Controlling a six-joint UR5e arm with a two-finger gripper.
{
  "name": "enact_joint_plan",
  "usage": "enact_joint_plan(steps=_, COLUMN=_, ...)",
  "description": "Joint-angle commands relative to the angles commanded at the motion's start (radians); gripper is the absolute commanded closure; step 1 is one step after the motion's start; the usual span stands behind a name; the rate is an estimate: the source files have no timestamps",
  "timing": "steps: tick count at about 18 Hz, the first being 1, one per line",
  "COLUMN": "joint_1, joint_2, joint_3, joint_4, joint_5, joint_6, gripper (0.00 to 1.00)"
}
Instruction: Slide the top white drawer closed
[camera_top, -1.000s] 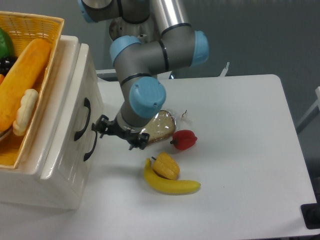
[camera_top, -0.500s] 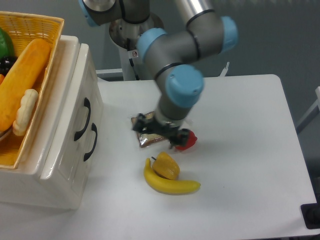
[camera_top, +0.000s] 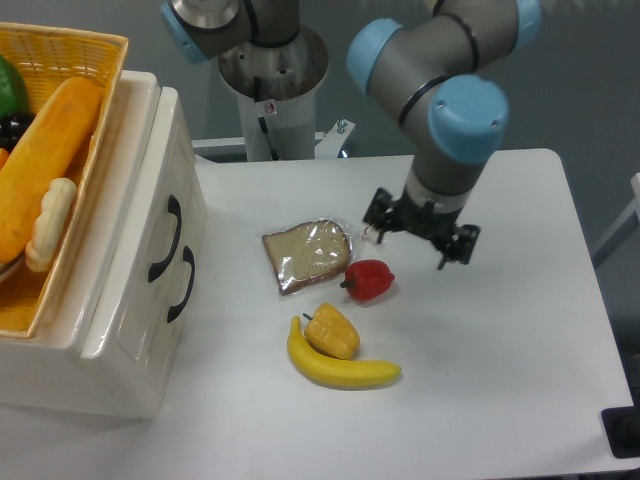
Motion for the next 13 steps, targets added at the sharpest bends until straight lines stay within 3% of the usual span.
enact_joint_plan(steps=4, joint_1=0.072, joint_2=0.041, joint_3=-0.003, joint_4=-0.005, joint_5=0.028, joint_6=0.141, gripper=0.0)
enact_joint_plan(steps=13, joint_1=0.127, joint_2=0.097, joint_3=-0.049, joint_4=-0.011, joint_5=0.034, joint_6=0.256, gripper=0.0)
